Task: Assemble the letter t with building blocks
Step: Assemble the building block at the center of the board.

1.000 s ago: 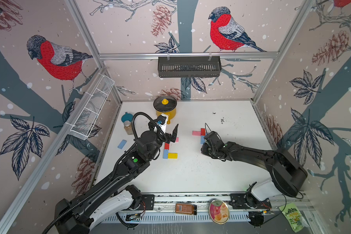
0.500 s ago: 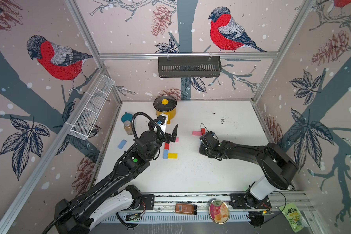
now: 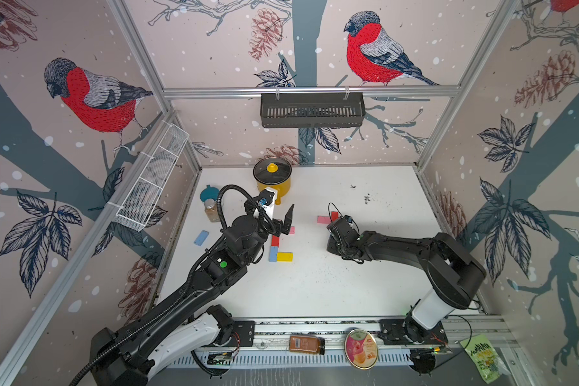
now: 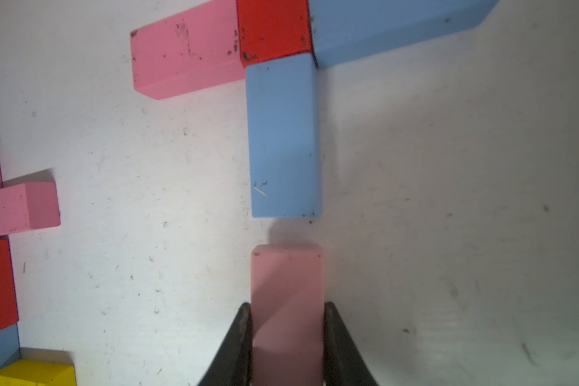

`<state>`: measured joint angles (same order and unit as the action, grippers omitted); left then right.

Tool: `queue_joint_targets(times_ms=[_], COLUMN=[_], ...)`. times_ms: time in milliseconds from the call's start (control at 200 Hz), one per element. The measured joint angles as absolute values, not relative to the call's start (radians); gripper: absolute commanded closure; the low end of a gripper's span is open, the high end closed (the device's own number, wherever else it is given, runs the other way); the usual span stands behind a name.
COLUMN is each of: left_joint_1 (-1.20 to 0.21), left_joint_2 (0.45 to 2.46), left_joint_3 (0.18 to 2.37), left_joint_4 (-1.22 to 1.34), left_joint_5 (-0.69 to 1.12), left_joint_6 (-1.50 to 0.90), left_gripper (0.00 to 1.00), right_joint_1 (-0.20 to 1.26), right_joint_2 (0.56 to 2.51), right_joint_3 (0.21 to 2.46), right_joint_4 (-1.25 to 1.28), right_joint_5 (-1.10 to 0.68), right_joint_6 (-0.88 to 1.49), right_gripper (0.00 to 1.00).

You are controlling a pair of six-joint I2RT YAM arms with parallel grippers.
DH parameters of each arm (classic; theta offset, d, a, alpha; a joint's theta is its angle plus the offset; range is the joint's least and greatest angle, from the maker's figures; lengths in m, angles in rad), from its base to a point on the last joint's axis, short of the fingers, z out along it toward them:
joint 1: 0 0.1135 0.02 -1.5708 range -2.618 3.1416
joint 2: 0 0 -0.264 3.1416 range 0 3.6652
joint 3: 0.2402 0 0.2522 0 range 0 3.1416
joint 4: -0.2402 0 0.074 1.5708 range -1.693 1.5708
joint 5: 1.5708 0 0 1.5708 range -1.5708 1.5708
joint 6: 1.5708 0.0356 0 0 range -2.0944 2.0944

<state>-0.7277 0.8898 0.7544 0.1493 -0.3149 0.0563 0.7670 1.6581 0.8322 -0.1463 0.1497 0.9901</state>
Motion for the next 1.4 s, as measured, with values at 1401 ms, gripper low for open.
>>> queue_joint_targets(times_ms=[1401], left_joint_1=[-0.728], left_joint_2=[0.895], left_joint_3=[0.759], left_joint_4=[0.149], left_joint_5=[-0.314], left_joint_6=[0.057], left_gripper=[0.02], right_joint_1=[0.793], right_joint_2=[1.656], right_joint_3=[0.855], right_joint_4=[-0.227], right_joint_5=[0.155], right_joint_6=[0.987], right_gripper=[0.55])
